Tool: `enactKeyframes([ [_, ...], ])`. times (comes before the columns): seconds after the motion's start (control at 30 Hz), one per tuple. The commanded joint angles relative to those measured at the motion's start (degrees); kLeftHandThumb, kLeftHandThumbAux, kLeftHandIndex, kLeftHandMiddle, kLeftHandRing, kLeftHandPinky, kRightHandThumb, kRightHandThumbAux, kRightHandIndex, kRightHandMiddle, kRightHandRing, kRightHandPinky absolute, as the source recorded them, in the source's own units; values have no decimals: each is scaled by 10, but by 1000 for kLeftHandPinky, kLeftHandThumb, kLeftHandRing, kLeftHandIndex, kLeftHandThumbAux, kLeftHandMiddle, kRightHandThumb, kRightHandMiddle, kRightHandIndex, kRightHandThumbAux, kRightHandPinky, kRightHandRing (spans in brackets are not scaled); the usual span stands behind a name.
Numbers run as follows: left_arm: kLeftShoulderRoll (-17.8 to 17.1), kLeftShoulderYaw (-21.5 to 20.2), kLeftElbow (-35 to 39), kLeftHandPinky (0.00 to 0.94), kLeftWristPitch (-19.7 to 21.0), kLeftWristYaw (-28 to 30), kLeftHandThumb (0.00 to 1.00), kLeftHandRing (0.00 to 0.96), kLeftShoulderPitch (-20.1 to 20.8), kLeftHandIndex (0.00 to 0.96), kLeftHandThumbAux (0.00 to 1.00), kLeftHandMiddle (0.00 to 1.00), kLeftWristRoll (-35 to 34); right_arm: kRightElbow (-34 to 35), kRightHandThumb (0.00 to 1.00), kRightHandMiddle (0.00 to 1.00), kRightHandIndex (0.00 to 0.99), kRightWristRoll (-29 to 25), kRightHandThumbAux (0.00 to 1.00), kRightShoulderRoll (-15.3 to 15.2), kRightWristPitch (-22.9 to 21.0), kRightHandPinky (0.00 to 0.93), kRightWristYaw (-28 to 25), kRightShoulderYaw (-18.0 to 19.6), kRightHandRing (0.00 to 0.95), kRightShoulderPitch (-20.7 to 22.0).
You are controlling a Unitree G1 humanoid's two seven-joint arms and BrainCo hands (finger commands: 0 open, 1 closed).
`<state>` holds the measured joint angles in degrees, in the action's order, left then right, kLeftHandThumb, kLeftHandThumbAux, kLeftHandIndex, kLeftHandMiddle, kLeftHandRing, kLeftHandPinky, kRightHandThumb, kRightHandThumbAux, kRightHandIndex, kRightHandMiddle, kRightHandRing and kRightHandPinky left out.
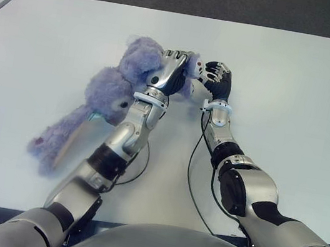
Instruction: Put the doll into the plate.
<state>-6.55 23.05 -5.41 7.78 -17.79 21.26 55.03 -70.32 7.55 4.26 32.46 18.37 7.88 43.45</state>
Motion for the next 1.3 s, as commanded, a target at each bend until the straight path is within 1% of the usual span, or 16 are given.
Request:
enactKeyframes([
  [0.03,3,1,-34,744,-22,-55,847,760,-23,405,665,549,-14,-77,124,360,337,-21,901,38,-72,275,-7,24,329,-116],
  [0.23,6,7,-30,736,-39,-78,843,738,-24,402,664,578,-15,-71,175,353,317,-24,890,56,-73,319,24,21,340,-110],
  [0.37,10,9,-31,735,-40,-78,837,708,-27,434,661,490,-18,-71,213,368,324,-29,856,68,-83,349,30,23,364,-103],
  [0.43,13,11,-34,659,-37,-78,697,643,-29,414,696,571,-18,-72,213,355,301,-25,827,73,-89,338,40,19,353,-99],
  [0.5,17,13,-42,612,-34,-81,686,589,-29,408,701,500,-17,-72,210,342,282,-11,811,78,-91,325,61,7,341,-95],
  [0.53,18,14,-46,527,-33,-83,459,468,-29,219,526,359,-16,-72,206,316,254,-4,787,81,-92,297,74,1,316,-93],
  [0.6,20,16,-49,411,-29,-82,339,324,-28,107,459,249,-12,-72,220,290,239,15,759,87,-92,278,108,-16,289,-88],
  [0.63,19,17,-53,385,-28,-77,318,293,-26,87,450,227,-13,-72,224,284,237,17,753,88,-92,275,113,-19,284,-88],
  [0.7,18,19,-55,48,-27,-64,261,58,-24,13,415,70,-14,-74,155,226,154,31,656,78,-109,220,98,-35,232,-89],
  [0.77,15,20,-53,5,-26,-52,251,28,-24,2,410,49,-16,-73,131,208,130,65,628,61,-87,203,101,-70,217,-97],
  [0.83,13,21,-50,0,-25,-38,217,1,-24,0,392,13,-19,-69,228,201,219,129,609,37,-17,169,149,-127,188,-112],
  [0.87,12,21,-49,0,-25,-33,208,0,-24,0,387,6,-21,-67,460,211,319,156,663,27,15,149,178,-152,176,-118],
  [0.9,10,21,-48,0,-26,-25,201,0,-24,0,383,1,-25,-69,636,218,395,200,703,9,-11,133,215,-195,167,-116],
  [1.0,5,21,-42,0,-30,2,154,0,-25,0,343,0,-36,-84,703,232,421,264,712,6,-113,233,310,-258,196,-111],
  [1.17,1,21,-38,0,-32,22,124,0,-26,0,293,0,-43,-88,707,287,422,269,713,21,-159,280,376,-265,260,-110],
  [1.3,0,22,-32,0,-28,39,106,0,-27,0,261,0,-47,-87,707,317,423,246,714,28,-169,303,373,-249,289,-107],
])
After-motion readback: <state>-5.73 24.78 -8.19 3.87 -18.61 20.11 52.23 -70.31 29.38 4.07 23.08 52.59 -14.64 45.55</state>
